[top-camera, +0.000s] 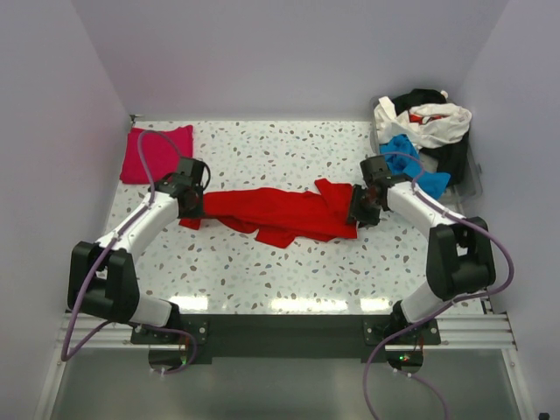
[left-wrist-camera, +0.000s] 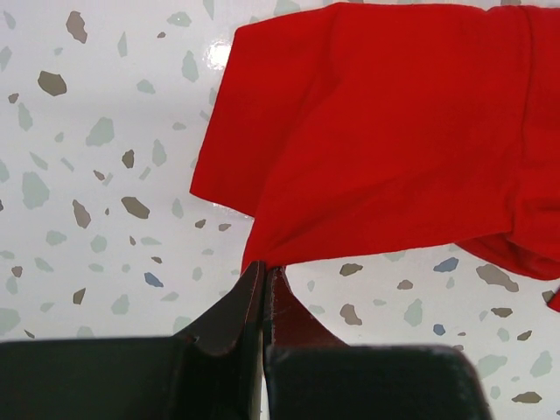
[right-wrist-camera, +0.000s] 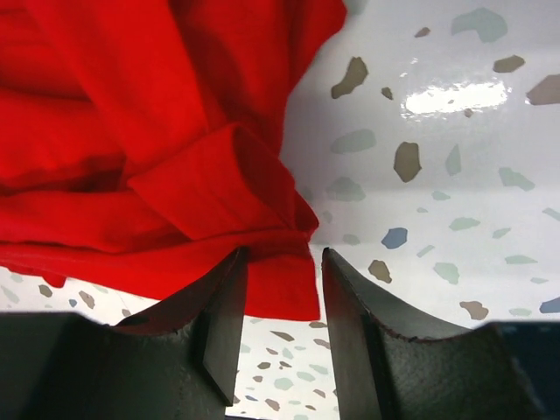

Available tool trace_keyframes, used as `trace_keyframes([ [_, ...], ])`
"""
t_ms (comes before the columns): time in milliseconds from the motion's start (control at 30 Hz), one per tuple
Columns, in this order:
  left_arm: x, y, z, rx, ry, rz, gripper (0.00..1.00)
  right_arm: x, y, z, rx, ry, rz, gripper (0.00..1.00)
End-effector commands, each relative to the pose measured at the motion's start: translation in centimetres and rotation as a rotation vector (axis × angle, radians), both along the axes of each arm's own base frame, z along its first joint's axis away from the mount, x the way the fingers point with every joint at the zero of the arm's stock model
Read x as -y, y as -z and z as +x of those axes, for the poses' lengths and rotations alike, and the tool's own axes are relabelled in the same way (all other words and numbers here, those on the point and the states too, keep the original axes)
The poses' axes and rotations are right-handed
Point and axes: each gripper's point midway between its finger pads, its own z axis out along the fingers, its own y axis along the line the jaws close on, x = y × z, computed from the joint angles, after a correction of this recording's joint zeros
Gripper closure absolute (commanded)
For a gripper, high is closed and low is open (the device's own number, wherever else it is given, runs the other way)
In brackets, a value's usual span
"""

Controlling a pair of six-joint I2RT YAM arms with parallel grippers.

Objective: Fold and stack the t-shirts
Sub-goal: Flatten the tshirt out

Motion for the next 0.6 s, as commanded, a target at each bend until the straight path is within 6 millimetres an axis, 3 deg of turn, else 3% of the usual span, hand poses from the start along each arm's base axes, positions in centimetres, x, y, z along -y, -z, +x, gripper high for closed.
trace_keyframes([
  [0,-0.2,-1.4,0.4,0.051,0.000,-0.004,1.00,0.7,-1.3,0.5,0.055,0.036,0.016,0.56],
  [133,-0.2,-1.1,0.3,0.047,0.001,-0.008,1.00,1.0,-1.2,0.5,0.065,0.040,0.045,0.53],
  [333,-0.1,-1.4,0.6,0.054,0.000,-0.012,1.00,-0.6,-0.8,0.7,0.057,0.033,0.153,0.52],
  [567,-0.3,-1.4,0.5,0.053,-0.003,-0.003,1.00,-1.1,0.3,0.1,0.020,0.030,0.196,0.55],
])
